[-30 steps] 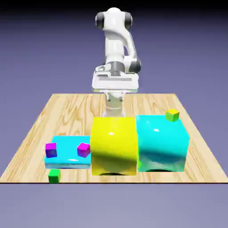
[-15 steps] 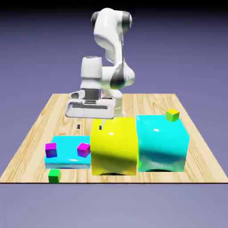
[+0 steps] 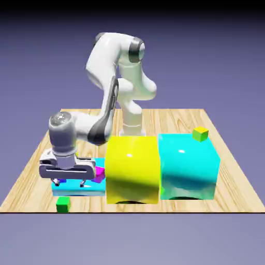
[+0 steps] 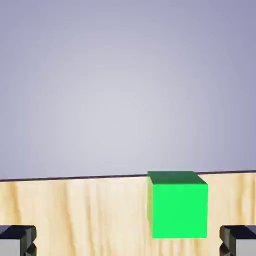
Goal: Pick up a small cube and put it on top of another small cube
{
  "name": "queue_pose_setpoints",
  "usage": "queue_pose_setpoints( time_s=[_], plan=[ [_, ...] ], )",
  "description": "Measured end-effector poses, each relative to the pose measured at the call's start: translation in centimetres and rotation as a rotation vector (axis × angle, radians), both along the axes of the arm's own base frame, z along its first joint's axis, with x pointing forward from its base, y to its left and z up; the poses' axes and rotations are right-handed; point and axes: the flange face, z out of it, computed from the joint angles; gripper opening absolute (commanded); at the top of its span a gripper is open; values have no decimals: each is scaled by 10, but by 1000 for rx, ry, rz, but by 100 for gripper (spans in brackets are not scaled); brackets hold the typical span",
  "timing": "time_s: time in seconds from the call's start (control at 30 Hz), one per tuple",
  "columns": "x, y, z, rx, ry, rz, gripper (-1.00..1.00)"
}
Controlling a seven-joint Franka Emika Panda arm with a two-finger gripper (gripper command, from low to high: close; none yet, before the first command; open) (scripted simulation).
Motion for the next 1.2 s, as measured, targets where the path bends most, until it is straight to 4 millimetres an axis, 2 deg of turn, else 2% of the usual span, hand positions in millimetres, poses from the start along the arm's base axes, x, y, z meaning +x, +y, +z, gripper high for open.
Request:
queue_pose_setpoints(
  time_s=[0.07, 0.13, 0.23, 0.27, 0.33, 0.43, 0.67, 0.83, 0.9, 1.0, 1.03, 1.1, 1.2],
  plan=[
    [-1, -17, -23, 12, 60, -1, 0],
    [-2, -21, -28, 15, 74, -2, 0],
    [-13, -21, -95, 15, 75, -1, 0],
    [-14, -21, -97, 15, 75, -1, -100],
    [-14, -21, -97, 15, 75, -2, -100],
    [-2, -21, -30, 17, 73, -2, -100],
    [-59, -54, 48, -10, 81, -258, -100],
    [-108, -70, 92, 31, 69, -452, -100],
    [-111, -71, 94, 34, 68, -462, -100],
    [-119, -66, 35, 35, 68, -461, -100],
    [-122, -65, 25, 34, 68, -462, 100],
    [-122, -66, 25, 32, 70, -461, 100],
    [-112, -70, 84, 32, 69, -461, 100]
  ],
)
